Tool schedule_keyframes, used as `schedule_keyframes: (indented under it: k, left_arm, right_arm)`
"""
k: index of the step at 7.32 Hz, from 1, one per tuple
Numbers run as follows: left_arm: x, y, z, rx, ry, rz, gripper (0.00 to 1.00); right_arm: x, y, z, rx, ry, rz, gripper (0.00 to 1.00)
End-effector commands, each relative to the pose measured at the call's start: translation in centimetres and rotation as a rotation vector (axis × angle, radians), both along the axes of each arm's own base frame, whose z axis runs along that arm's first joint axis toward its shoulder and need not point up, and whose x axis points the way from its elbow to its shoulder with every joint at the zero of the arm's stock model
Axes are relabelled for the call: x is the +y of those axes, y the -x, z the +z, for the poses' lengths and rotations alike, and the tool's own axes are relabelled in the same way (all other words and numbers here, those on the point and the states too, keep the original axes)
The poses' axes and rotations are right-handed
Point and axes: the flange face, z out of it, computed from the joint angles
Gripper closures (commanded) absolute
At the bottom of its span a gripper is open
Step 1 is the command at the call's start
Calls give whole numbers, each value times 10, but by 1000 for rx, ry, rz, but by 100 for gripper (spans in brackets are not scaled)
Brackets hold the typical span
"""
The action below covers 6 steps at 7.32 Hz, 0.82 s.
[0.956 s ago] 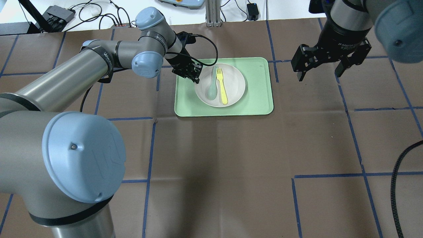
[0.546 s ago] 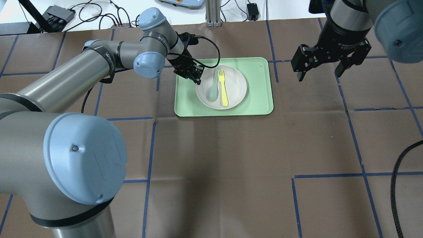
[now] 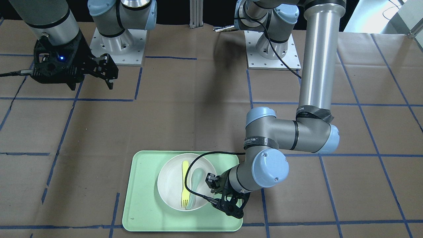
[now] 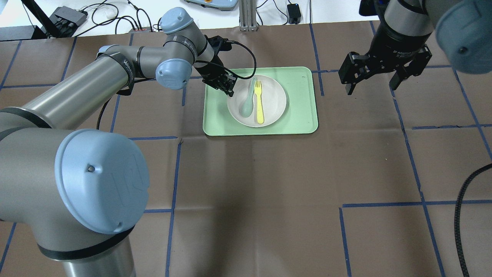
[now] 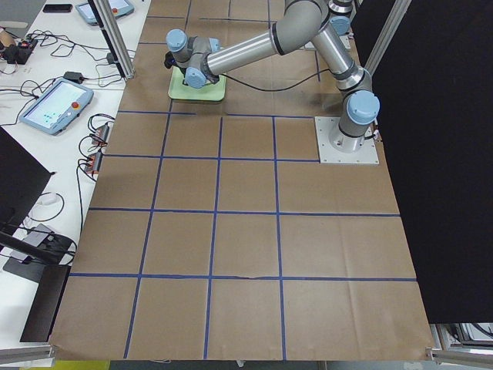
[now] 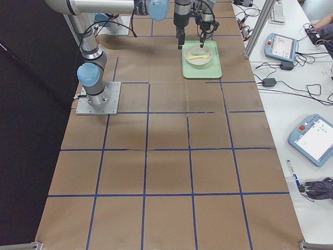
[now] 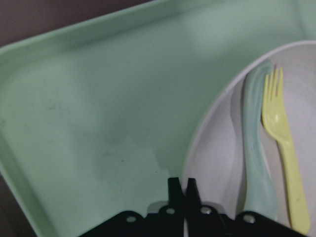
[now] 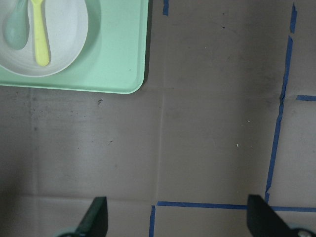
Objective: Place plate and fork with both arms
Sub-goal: 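Lower the plate onto the tray and open the left gripper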
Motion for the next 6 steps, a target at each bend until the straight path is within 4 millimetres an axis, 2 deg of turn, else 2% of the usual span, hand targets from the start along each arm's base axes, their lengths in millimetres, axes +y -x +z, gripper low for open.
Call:
schedule_keyframes:
  k: [1,2,3,4,5,6]
  left_arm:
    - [-9,3,0,2,10,-3,86]
    - [-9,3,0,1,8,-3,71]
    - [-9,2,-1,-1,8,-5,45]
    - [-9,2,1,1,9,-3,11]
    - [-6,1,11,-3,-10,11,1]
    - [0,1,29,-14,-44,24,1]
  right_arm:
    - [0,0,0,0,0,0,0]
    - [0,0,1,0,1,0,0]
    - [0,0,1,-1,3,0,0]
    - [0,0,1,0,3,0,0]
    - [0,0,0,0,0,0,0]
    - [0,0,0,2,0,0,0]
